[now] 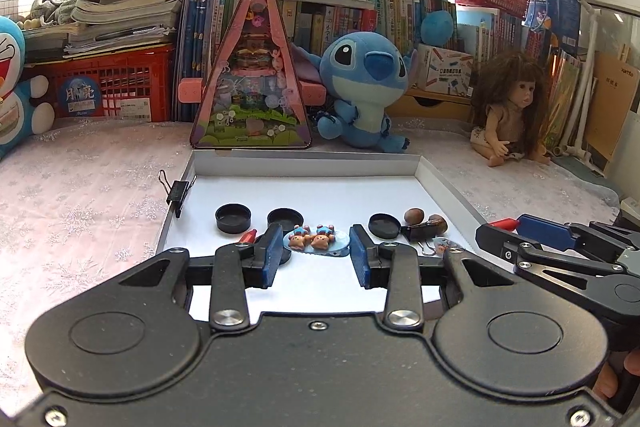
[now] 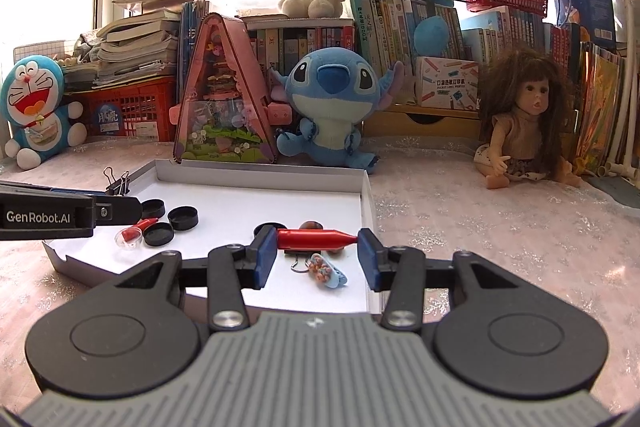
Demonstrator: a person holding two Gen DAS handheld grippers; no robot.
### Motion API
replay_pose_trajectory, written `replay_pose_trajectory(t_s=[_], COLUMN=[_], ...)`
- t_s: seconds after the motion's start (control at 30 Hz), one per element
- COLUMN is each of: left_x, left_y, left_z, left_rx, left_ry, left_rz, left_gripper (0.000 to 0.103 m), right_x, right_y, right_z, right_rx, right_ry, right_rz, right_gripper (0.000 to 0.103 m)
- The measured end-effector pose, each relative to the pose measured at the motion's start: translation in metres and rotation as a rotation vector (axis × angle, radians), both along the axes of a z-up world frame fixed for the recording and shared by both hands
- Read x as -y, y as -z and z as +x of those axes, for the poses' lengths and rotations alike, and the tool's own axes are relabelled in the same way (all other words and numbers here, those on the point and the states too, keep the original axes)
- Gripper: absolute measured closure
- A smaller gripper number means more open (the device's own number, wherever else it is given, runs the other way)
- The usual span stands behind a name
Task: Organize rigid objects
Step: 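Carry the red marker and figurine over the tray and lower them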
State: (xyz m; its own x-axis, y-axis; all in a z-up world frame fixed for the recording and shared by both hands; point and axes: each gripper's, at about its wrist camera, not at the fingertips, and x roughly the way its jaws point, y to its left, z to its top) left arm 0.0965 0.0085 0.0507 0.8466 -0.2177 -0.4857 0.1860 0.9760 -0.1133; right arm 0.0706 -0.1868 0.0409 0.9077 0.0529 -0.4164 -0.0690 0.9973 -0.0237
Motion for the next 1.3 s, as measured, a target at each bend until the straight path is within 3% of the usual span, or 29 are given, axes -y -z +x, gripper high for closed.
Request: replay_pose_trajectory(t_s=[0.67,1.3], left_x=[0.011,0.009], left_y=[0.029,0.047], left_z=[0.047,0.08], left_rx=[-0.068,-0.099], left_ry=[0.015,-0.017], left_rz=[0.047,0.087], left_gripper=[0.069,0.069], right_x=[-0.018,-0.024], right_y=[0.021,0.032], right_z=[0.043,0.078], right_rx=[-0.096,-0.184], right_ry=[-0.083,-0.083], right_rz=[0.035,0.038], right_gripper=[0.054,0.054])
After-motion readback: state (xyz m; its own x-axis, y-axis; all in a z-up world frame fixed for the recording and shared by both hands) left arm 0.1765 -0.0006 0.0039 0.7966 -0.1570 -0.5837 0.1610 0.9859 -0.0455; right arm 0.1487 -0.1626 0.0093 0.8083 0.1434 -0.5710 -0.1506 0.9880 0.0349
